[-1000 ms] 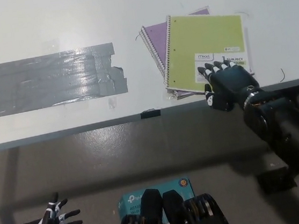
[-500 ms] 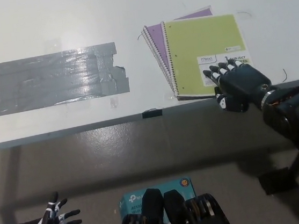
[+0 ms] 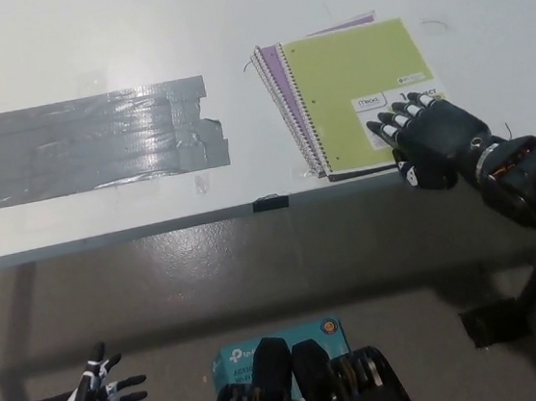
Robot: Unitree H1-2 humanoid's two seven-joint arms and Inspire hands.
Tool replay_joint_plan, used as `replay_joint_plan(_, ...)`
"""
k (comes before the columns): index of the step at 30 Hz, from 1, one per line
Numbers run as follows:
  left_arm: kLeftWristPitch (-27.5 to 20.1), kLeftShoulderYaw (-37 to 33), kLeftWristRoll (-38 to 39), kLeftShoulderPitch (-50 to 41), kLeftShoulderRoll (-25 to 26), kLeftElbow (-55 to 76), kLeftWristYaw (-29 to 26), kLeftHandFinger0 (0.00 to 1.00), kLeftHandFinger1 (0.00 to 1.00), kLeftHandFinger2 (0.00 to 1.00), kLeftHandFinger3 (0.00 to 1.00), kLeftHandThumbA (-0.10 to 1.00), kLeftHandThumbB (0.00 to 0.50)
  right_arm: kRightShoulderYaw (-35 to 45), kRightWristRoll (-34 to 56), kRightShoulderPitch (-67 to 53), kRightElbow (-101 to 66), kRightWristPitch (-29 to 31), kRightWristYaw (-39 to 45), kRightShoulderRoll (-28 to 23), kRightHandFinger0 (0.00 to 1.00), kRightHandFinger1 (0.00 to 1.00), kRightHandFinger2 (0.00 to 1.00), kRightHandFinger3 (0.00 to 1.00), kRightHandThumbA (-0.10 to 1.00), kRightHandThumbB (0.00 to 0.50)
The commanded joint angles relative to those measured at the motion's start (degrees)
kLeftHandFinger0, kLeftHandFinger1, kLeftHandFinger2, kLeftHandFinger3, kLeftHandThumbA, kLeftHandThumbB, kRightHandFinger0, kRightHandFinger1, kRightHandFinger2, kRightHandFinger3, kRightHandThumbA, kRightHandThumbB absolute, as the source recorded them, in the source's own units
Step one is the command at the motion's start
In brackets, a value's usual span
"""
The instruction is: The robot uses its right hand to align two notebooks stacked together until they are fully overlapped
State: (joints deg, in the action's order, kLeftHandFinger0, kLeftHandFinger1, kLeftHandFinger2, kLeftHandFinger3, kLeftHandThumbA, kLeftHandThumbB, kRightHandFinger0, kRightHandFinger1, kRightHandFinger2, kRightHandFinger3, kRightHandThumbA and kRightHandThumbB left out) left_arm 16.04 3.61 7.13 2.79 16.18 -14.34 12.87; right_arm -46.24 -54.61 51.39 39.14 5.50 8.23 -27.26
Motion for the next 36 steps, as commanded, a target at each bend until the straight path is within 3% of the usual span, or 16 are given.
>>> replay_joint_plan(1, -2.13, -0.12, -0.44, 0.11, 1.51, 1.65, 0.87, 0.69, 0.76, 0.79, 1.00, 1.00, 0.500, -3.68, -5.90, 1.02, 2.48, 3.48, -0.95, -0.28, 1.00, 1.00, 1.00, 1.00, 1.00, 0.490)
replay_joint_plan(7, -1.39, -0.20, -0.39, 0.08, 1.52, 2.72, 0.97, 0.59, 0.72, 0.77, 1.00, 1.00, 0.500, -7.17, -9.64, 2.75, 4.49, 4.29, -4.86, -0.35, 1.00, 1.00, 1.00, 1.00, 1.00, 0.484)
replay_joint_plan(9, -1.70, -0.40, -0.63, 0.39, 1.64, 2.39, 1.09, 0.65, 0.72, 0.75, 1.00, 1.00, 0.500, -7.85, -10.35, 2.96, 4.95, 4.15, -5.80, -0.15, 1.00, 1.00, 1.00, 1.00, 1.00, 0.500)
replay_joint_plan(23, -2.63, -0.51, -1.22, 0.22, 1.67, 2.13, 1.31, 0.68, 0.72, 0.73, 1.00, 1.00, 0.500, -4.75, -7.12, 2.13, 5.39, 2.64, -3.24, 1.67, 1.00, 1.00, 1.00, 1.00, 1.00, 0.500)
replay_joint_plan(29, -2.55, -0.52, -1.38, 0.34, 1.78, 1.84, 1.60, 0.67, 0.73, 0.73, 1.00, 1.00, 0.500, -2.81, -6.44, 0.92, 4.68, 0.41, -0.26, 2.66, 1.00, 1.00, 1.00, 1.00, 1.00, 0.498)
replay_joint_plan(32, -2.40, -0.48, -1.59, 0.28, 1.71, 2.13, 1.30, 0.62, 0.71, 0.73, 1.00, 1.00, 0.500, -2.36, -6.72, 0.66, 5.08, -1.17, 1.20, 3.69, 1.00, 1.00, 1.00, 1.00, 1.00, 0.500)
replay_joint_plan(36, -1.79, -0.46, -1.40, -0.17, 1.39, 2.98, 1.28, 0.64, 0.73, 0.75, 1.00, 1.00, 0.500, -2.15, -7.07, 0.48, 4.59, -1.70, 1.83, 3.89, 1.00, 1.00, 1.00, 1.00, 1.00, 0.500)
